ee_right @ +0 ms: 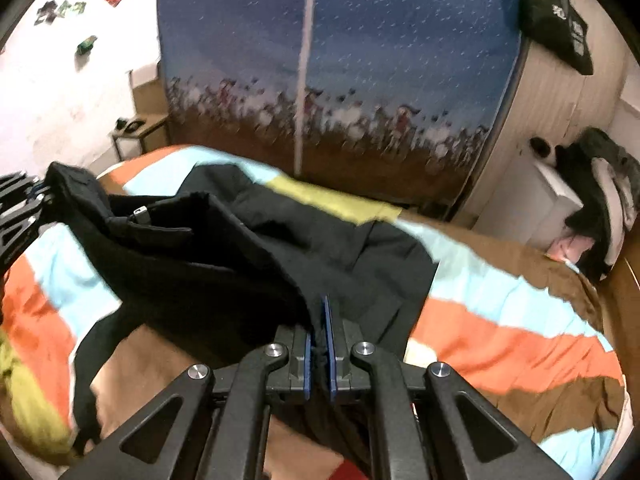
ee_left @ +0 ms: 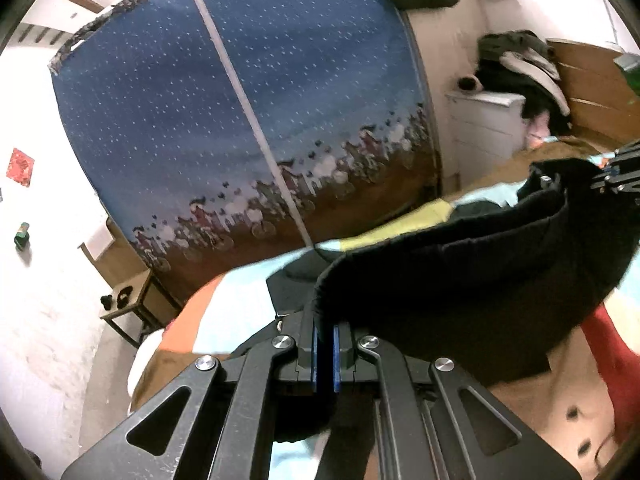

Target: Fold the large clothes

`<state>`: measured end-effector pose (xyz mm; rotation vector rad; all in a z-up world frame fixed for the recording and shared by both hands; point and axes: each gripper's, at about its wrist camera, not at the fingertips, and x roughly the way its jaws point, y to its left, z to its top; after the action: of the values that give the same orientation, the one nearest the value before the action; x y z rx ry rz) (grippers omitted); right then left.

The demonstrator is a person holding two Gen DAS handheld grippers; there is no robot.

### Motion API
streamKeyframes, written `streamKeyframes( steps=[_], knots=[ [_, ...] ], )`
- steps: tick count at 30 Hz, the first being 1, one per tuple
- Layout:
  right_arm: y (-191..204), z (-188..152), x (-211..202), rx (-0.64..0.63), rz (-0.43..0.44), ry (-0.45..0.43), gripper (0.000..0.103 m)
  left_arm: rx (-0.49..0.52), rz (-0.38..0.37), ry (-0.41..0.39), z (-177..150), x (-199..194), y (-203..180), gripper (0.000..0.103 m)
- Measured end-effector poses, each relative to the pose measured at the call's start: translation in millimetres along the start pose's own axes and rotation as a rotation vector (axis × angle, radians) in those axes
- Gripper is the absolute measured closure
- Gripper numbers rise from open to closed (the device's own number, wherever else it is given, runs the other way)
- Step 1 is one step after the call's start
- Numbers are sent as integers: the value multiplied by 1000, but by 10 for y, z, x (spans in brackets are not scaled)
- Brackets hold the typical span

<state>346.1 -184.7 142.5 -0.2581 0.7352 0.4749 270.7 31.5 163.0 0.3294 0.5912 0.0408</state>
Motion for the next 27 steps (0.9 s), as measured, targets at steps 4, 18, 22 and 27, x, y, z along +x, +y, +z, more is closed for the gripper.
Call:
streamKeyframes(
  steps=[4, 18, 22, 27],
  knots=[
    [-196, 200, 364, 68, -4, -45, 97, 8, 18, -37, 79, 392, 62, 99],
    [-423, 436, 1783, 92, -70, -82, 97, -155, -26, 24, 153, 1919, 384, 99],
    [-449, 364, 2073, 106, -73, -95, 97, -138, -16, 24, 62, 2080, 309, 99],
    [-387, 286, 2239, 63, -85, -118, 96, -138, -17, 20, -16, 2210, 294, 99]
  ],
)
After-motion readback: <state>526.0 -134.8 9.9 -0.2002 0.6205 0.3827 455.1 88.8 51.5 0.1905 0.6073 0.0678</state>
